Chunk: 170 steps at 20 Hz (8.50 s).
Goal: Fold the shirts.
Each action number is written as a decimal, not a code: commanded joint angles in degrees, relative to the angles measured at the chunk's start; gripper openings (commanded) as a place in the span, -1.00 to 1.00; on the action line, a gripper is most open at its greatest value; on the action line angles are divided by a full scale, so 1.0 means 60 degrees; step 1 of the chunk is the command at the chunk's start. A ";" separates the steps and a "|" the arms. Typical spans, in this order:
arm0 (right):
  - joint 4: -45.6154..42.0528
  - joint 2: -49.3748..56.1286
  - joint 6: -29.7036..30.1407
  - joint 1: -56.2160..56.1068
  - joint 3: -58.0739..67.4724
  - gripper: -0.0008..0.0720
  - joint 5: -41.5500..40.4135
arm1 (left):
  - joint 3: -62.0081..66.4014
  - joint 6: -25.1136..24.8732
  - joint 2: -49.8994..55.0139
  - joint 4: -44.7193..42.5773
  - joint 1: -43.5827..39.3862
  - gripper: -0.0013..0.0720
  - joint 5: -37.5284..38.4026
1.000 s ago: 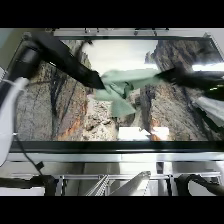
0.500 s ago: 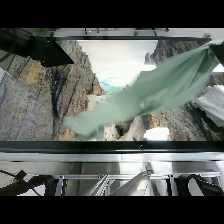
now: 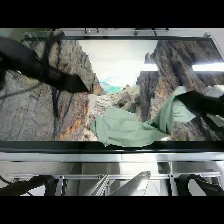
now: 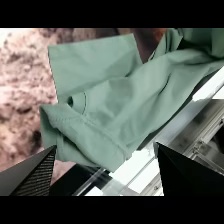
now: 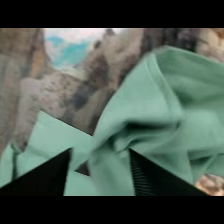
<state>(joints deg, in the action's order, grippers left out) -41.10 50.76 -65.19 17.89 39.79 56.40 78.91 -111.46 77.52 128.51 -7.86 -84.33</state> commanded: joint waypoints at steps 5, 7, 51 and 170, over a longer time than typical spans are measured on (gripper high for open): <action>-0.2983 0.1530 -0.1341 0.1763 -0.0280 0.41 0.0135 | -0.3446 -0.0018 -0.0007 0.0098 -0.0087 0.83 0.0980; -0.2685 0.1545 -0.1468 0.2149 -0.0280 0.41 -0.0025 | -0.4044 -0.0018 -0.0004 0.0124 -0.0113 0.83 0.2153; 0.4889 -0.5217 0.2029 0.2594 0.0182 -0.92 0.0033 | 0.0747 -0.0648 -0.4105 0.1319 0.1905 -0.89 0.0124; 0.7045 0.5614 0.5249 0.1450 0.2517 0.72 -0.0022 | 0.4889 -0.0288 0.5752 0.3650 0.5140 0.73 -0.1264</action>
<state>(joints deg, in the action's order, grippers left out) 4.16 85.38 -32.49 21.98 54.68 45.71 104.95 -119.20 111.63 152.46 19.27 -82.98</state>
